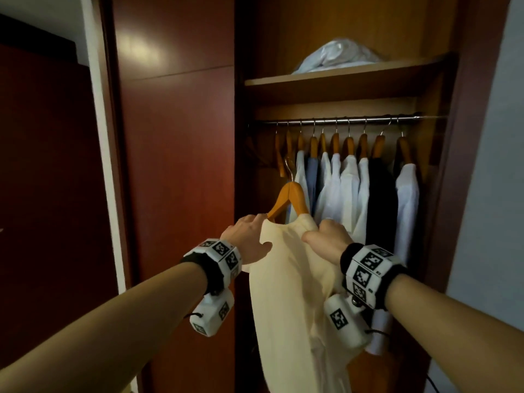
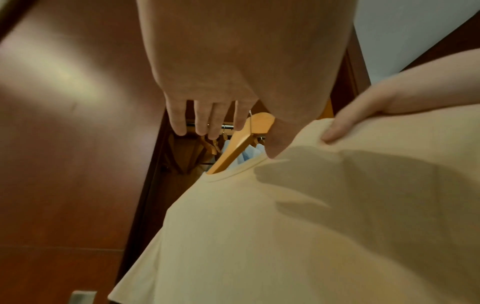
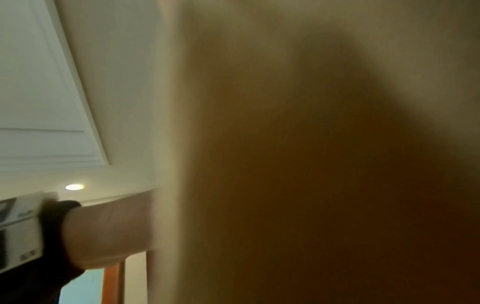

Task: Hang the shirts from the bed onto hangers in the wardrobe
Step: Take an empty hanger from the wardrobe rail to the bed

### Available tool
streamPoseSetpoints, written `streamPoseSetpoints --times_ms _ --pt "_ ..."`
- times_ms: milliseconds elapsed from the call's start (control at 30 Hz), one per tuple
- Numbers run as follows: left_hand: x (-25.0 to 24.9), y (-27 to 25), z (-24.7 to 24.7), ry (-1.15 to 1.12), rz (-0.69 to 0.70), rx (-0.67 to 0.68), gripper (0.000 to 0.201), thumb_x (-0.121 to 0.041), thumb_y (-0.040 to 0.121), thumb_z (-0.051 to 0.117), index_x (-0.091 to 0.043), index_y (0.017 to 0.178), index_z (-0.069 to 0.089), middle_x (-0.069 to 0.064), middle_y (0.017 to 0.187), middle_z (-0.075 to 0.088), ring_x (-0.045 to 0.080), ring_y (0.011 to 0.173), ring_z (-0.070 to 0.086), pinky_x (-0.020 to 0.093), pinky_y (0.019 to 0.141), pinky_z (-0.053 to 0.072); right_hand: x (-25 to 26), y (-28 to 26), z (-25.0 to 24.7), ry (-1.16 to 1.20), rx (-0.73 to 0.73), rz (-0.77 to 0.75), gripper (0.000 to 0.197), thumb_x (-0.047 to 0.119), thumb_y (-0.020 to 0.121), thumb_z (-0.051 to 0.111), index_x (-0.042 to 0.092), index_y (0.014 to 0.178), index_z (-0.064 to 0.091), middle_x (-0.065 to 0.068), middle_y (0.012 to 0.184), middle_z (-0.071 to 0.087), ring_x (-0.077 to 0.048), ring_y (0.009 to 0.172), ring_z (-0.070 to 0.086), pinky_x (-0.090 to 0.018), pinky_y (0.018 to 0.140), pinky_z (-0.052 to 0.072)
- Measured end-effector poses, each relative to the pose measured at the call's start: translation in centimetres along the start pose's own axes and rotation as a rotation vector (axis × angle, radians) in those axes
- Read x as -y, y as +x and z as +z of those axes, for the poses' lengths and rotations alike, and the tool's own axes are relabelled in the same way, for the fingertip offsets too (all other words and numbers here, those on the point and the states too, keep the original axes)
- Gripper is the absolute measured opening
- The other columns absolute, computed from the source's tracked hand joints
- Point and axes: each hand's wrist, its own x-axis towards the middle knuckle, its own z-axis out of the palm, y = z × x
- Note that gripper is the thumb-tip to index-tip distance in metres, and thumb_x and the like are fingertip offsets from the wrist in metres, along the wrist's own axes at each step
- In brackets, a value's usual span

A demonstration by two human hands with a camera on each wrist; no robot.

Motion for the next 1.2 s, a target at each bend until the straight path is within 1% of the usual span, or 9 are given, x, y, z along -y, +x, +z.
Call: streamPoseSetpoints --times_ms 100,200,500,667,800,833,933,1067,1200 --pt "1.7 4.8 1.6 0.004 0.085 -0.002 0.072 -0.043 0.095 0.056 -0.025 0.154 0.019 0.002 0.157 0.028 0.023 0.141 0.034 0.045 0.111 0.037 1.0 5.5 1.2 -0.021 -0.043 0.03 0.036 0.026 0.092 0.054 0.007 0.122 0.054 -0.007 0.109 0.057 -0.027 0.098 0.054 -0.036 0.089 0.048" --pt "4.1 10.0 2.1 0.018 0.167 -0.004 0.074 -0.043 0.094 0.056 -0.023 0.155 0.019 0.001 0.159 0.025 0.022 0.146 0.025 0.045 0.114 0.032 1.6 10.4 2.0 -0.017 -0.083 0.06 0.035 0.023 0.093 0.055 0.005 0.123 0.053 -0.007 0.104 0.051 -0.024 0.092 0.049 -0.03 0.079 0.042" --pt "7.2 23.7 1.5 -0.06 0.275 -0.097 0.068 -0.041 0.092 0.058 -0.02 0.15 0.029 0.006 0.152 0.036 0.026 0.141 0.033 0.046 0.112 0.035 1.2 20.0 1.7 -0.061 -0.225 0.202 0.045 0.028 0.096 0.049 0.002 0.133 0.051 -0.019 0.126 0.059 -0.035 0.11 0.057 -0.031 0.08 0.042" --pt "7.0 29.1 2.5 -0.072 0.295 -0.188 0.065 -0.045 0.091 0.056 -0.021 0.146 0.031 0.005 0.151 0.035 0.026 0.141 0.03 0.044 0.112 0.033 1.8 23.8 1.9 -0.15 -0.185 0.159 0.033 0.027 0.096 0.05 0.004 0.119 0.056 -0.014 0.116 0.059 -0.034 0.108 0.057 -0.033 0.082 0.045" --pt "6.2 32.9 1.6 -0.136 0.26 -0.394 0.063 -0.046 0.093 0.052 -0.02 0.147 0.032 0.005 0.149 0.037 0.024 0.141 0.031 0.043 0.113 0.034 3.3 27.1 2.0 -0.165 -0.158 0.068 0.017 0.026 0.091 0.056 0.009 0.094 0.057 -0.008 0.092 0.059 -0.027 0.089 0.058 -0.031 0.062 0.04" --pt "5.9 33.8 1.1 -0.13 0.26 -0.407 0.063 -0.046 0.093 0.051 -0.02 0.147 0.032 0.005 0.149 0.038 0.024 0.141 0.032 0.043 0.113 0.034 3.9 27.9 1.8 -0.166 -0.16 0.047 0.016 0.025 0.091 0.056 0.009 0.092 0.057 -0.007 0.09 0.058 -0.026 0.087 0.058 -0.031 0.062 0.04" --pt "5.4 36.4 -0.7 -0.091 0.228 -0.39 0.061 -0.045 0.093 0.052 -0.02 0.146 0.034 0.003 0.145 0.043 0.024 0.136 0.039 0.043 0.111 0.037 5.7 30.4 0.5 -0.139 -0.221 0.004 0.031 0.027 0.091 0.056 0.011 0.117 0.057 -0.009 0.11 0.059 -0.028 0.105 0.057 -0.034 0.083 0.045" --pt "5.1 39.1 -2.2 -0.083 0.149 -0.325 0.058 -0.044 0.091 0.054 -0.022 0.142 0.038 0.004 0.137 0.049 0.027 0.125 0.05 0.044 0.101 0.046 7.4 33.8 -1.6 -0.097 -0.284 0.018 0.027 0.039 0.097 0.047 0.014 0.106 0.052 -0.009 0.108 0.057 -0.029 0.102 0.054 -0.043 0.095 0.046" --pt "4.6 41.2 -2.4 -0.088 0.105 -0.291 0.059 -0.04 0.089 0.059 -0.022 0.14 0.038 0.005 0.133 0.051 0.027 0.12 0.054 0.042 0.096 0.049 8.1 36.9 -2.8 -0.088 -0.284 0.001 0.04 0.035 0.096 0.049 0.009 0.126 0.053 -0.012 0.119 0.057 -0.033 0.115 0.055 -0.045 0.101 0.045"
